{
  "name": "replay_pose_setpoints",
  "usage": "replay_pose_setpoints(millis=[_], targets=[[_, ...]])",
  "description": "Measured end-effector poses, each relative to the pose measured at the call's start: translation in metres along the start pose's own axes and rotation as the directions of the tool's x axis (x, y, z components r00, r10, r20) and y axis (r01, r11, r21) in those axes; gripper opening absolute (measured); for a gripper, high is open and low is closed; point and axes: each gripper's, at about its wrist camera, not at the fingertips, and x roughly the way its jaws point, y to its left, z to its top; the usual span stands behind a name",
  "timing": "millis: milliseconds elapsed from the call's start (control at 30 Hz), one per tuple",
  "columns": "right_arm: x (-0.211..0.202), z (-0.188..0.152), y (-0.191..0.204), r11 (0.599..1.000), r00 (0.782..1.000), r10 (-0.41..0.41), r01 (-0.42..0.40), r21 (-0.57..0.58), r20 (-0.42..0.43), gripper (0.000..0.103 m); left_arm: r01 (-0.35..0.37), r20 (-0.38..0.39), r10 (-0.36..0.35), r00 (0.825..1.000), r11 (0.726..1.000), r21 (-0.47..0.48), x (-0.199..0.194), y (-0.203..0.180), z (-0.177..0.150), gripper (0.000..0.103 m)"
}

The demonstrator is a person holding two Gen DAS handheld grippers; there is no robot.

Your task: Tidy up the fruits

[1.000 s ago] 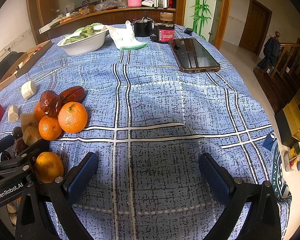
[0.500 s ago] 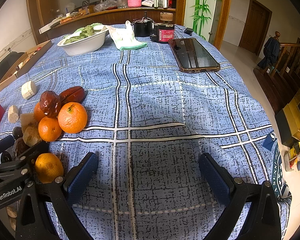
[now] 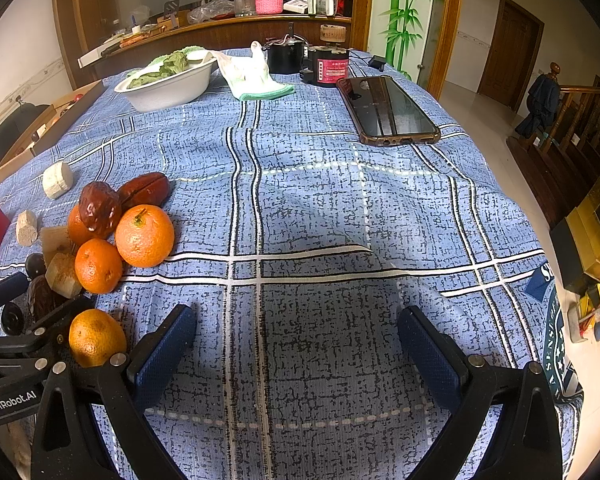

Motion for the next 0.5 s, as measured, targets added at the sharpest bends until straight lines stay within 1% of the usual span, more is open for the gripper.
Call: replay_pose_setpoints(millis=[133, 200, 300, 367, 400, 500], targets=[[0.000, 0.000, 0.000, 1.000, 1.000, 0.000, 0.000, 0.001, -0.001, 0.102, 0.030, -0.006, -0.030, 1.000, 1.000, 0.009, -0.003, 0.004, -0.002, 0.102], [0.000, 0.000, 0.000, 1.000, 1.000, 0.002, -0.002, -0.003, -0.005, 0.102, 0.044, -0.010, -0.045, 0.999, 0.999, -0.014, -0.008, 0.011, -0.006, 0.102], [-0.003, 0.002, 0.002, 1.000, 1.000, 0.002, -0.002, 0.001, -0.031, 0.102, 0.093, -0.009, -0.093, 0.996, 0.994, -0.052, -0.020, 0.023, -0.014, 0.100], [-0.004, 0.004, 0.002, 1.000, 0.999, -0.003, 0.003, 0.006, -0.044, 0.102, 0.143, 0.011, -0.142, 0.990, 0.985, -0.095, -0.033, 0.038, -0.019, 0.099], [0.002, 0.007, 0.002, 1.000, 0.999, -0.003, 0.003, 0.006, -0.048, 0.102, 0.176, 0.024, -0.174, 0.984, 0.976, -0.129, -0.042, 0.049, -0.022, 0.099], [0.002, 0.006, 0.002, 1.000, 0.999, -0.003, 0.003, 0.003, -0.047, 0.102, 0.224, 0.021, -0.224, 0.974, 0.953, -0.206, -0.056, 0.076, -0.033, 0.099]])
